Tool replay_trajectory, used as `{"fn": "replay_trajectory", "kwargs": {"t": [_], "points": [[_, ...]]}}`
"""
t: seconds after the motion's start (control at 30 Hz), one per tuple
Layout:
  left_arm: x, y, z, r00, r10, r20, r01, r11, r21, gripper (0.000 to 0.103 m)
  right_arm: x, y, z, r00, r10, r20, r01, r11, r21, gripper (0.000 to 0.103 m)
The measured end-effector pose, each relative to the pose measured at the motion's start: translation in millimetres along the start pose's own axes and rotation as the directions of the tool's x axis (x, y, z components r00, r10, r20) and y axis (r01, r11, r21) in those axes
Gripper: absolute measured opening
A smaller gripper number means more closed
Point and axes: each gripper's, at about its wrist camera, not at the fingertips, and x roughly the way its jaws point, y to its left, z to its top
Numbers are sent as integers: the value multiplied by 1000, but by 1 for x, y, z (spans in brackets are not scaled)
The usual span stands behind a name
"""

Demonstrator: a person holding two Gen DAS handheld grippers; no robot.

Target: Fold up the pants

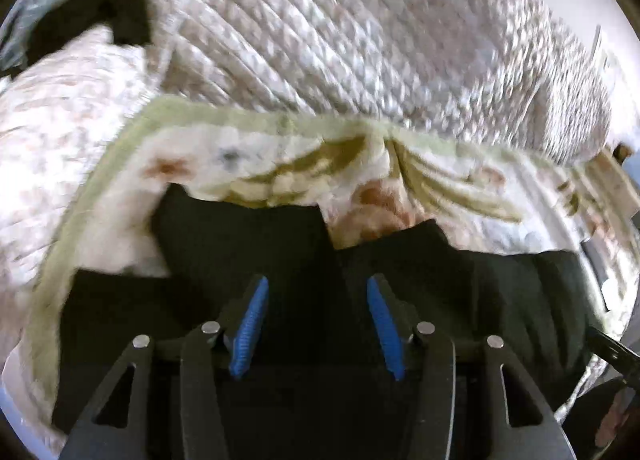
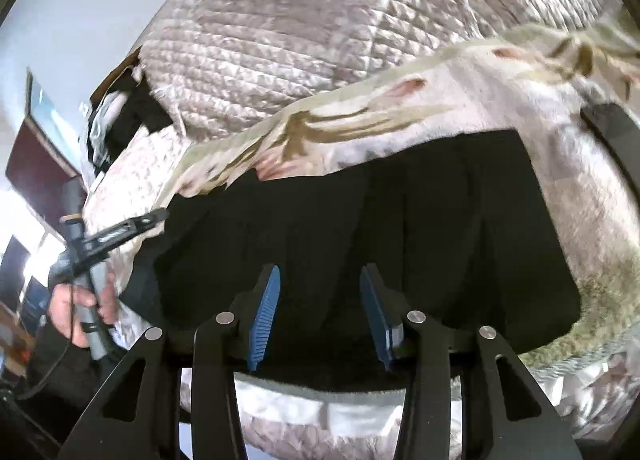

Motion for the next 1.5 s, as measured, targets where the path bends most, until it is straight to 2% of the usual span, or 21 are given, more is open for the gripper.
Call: {"fn": "replay_trajectory", "kwargs": {"t": [0.23, 0.3, 0.37, 0.47, 0.53, 0.6, 0.73, 0.8, 0.87, 0.97, 1.03, 1.1, 1.13, 1.2, 1.27, 1.33, 1.5], "points": [[67, -8, 11, 990, 85, -109, -83, 996, 20, 54, 20, -5, 1, 998, 40, -39, -38, 999, 30, 43], [68, -8, 10, 991, 104, -86, -101, 994, 38, 44, 25, -4, 1, 998, 50, -47, -49, 998, 34, 43], [66, -7, 9, 991, 111, -70, -108, 993, 49, 10, 29, -2, 0, 997, 57, -59, -55, 998, 35, 43], [52, 0, 7, 993, 112, -20, -112, 993, 22, 6, 31, 3, -1, 997, 51, -63, -50, 999, 12, 43], [33, 10, 4, 991, 133, 30, -133, 991, -19, 6, 30, 7, -2, 998, 32, -59, -33, 999, -11, 43], [5, 27, -5, 987, 133, 93, -123, 987, -101, 6, 29, 7, -3, 998, 20, -54, -21, 999, -24, 43], [-65, 66, -46, 956, 196, 217, -135, 954, -267, 6, 26, 6, -6, 999, 16, -47, -17, 1000, -17, 43], [-88, 83, -71, 941, 246, 233, -163, 931, -326, 6, 26, 8, -7, 999, 10, -46, -11, 1000, -20, 43], [-97, 104, -94, 936, 280, 211, -186, 906, -380, 6, 26, 10, -9, 999, 0, -49, -1, 1000, -29, 43], [-89, 130, -119, 951, 275, 140, -183, 867, -463, 6, 25, 13, -11, 999, -16, -51, 14, 999, -42, 43], [-82, 149, -129, 967, 230, 114, -136, 836, -532, 7, 22, 15, -14, 998, -26, -48, 24, 999, -48, 43], [-79, 155, -133, 975, 187, 117, -89, 820, -566, 8, 17, 15, -19, 998, -33, -45, 31, 999, -42, 43], [-78, 156, -133, 977, 174, 124, -72, 816, -574, 10, 16, 16, -21, 998, -34, -44, 32, 999, -34, 43], [-77, 156, -131, 978, 149, 148, -35, 811, -584, 24, 10, 14, -28, 999, -34, -38, 34, 999, -4, 43], [-78, 157, -130, 979, 110, 174, 15, 804, -594, 45, 5, 12, -32, 999, -35, -31, 36, 999, 19, 43], [-74, 155, -127, 981, 93, 172, 27, 808, -588, 50, -2, 11, -37, 999, -40, -17, 41, 998, 38, 43], [-67, 154, -118, 981, 134, 138, -34, 827, -561, 48, -17, 0, -45, 996, -91, 2, 91, 991, 95, 43]]}}
